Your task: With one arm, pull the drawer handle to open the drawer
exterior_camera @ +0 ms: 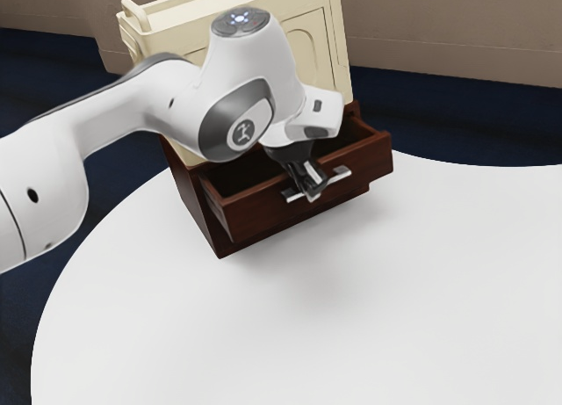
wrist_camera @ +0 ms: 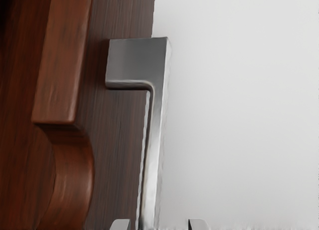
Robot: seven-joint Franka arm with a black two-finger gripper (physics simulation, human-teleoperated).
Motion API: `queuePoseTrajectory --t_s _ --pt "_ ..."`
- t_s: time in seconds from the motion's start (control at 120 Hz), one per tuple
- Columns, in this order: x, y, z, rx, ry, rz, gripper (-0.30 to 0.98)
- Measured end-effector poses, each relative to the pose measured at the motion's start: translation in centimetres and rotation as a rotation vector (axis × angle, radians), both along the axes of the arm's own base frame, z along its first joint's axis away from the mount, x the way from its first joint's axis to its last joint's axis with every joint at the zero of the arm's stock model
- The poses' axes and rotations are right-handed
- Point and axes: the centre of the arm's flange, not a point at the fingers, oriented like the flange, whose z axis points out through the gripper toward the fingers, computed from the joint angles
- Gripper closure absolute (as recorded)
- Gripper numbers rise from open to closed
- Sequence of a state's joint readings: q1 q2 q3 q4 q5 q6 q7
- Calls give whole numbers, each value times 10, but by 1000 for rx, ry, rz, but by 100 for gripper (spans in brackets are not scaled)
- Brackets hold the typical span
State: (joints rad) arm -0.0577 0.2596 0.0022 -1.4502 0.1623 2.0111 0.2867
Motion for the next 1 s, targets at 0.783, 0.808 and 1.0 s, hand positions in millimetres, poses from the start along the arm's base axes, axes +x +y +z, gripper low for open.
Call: queuePoseTrajectory --t_s 0.783,0.808,1.0 --pt "-26 -44 -3 -15 -13 -48 69" --pt "-27 -47 -3 -16 -14 -51 70" --pt "-33 -54 -3 -21 -19 -57 71"
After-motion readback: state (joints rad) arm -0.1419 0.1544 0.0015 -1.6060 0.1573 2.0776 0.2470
